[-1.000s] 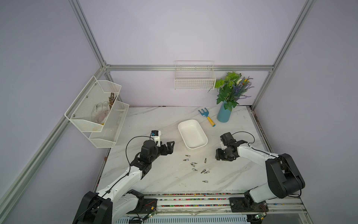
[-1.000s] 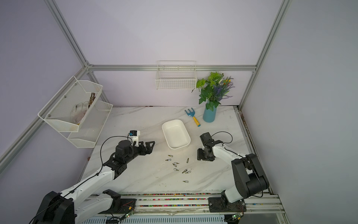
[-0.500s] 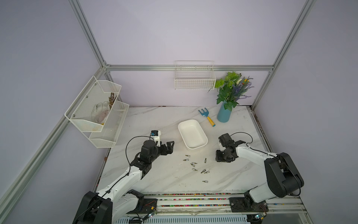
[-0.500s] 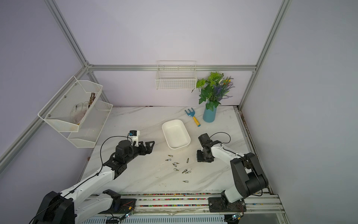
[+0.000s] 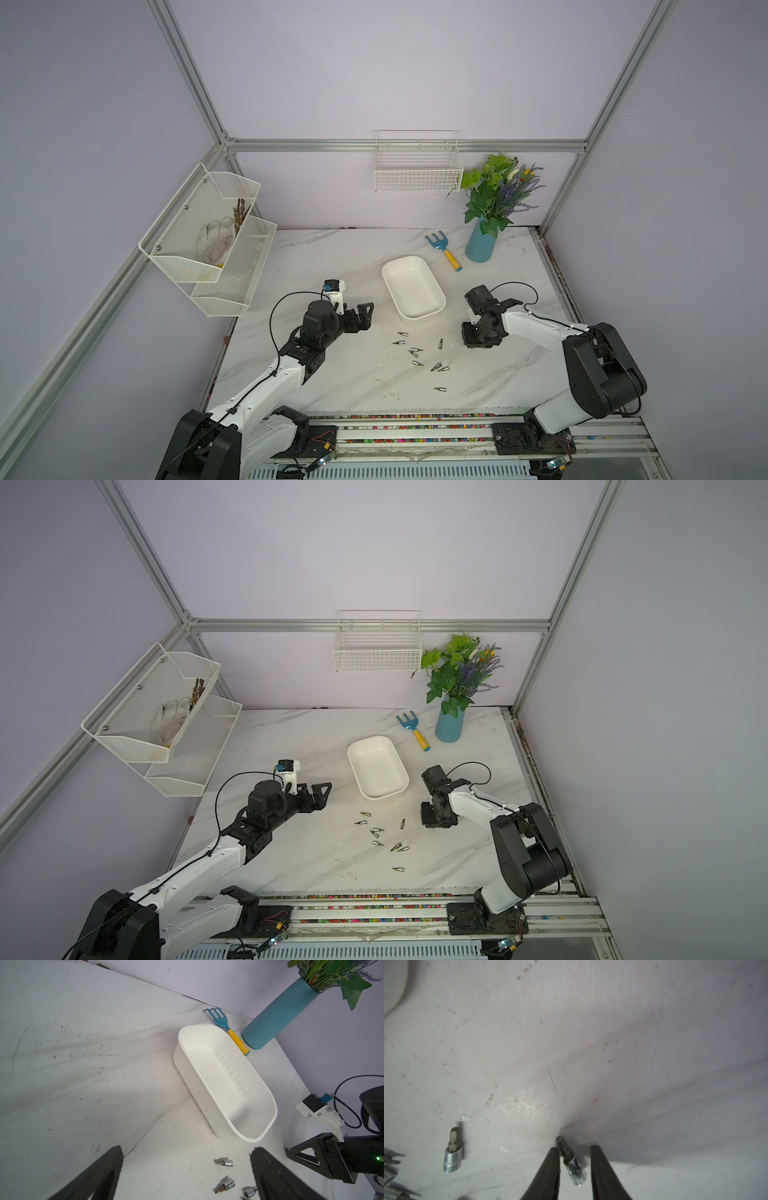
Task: Put the bit on the desktop into the storage box
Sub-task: Pick up the screwdriver bit from the center of the board.
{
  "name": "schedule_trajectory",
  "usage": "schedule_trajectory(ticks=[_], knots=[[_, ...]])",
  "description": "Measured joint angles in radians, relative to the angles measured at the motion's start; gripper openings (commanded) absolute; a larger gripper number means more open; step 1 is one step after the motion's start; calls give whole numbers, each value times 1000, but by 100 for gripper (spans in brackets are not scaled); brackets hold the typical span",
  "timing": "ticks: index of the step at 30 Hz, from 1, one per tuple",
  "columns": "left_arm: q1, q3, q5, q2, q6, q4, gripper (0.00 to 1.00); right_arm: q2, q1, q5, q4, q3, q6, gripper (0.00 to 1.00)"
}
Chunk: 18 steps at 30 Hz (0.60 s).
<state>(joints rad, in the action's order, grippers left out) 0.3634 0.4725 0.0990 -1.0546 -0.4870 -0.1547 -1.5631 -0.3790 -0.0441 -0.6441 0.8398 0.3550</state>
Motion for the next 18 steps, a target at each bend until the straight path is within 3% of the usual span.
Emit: schedule_trajectory(ticks=[18], knots=[[0, 0, -6, 0, 0, 6, 100, -27, -42, 63, -27, 26, 4, 24]])
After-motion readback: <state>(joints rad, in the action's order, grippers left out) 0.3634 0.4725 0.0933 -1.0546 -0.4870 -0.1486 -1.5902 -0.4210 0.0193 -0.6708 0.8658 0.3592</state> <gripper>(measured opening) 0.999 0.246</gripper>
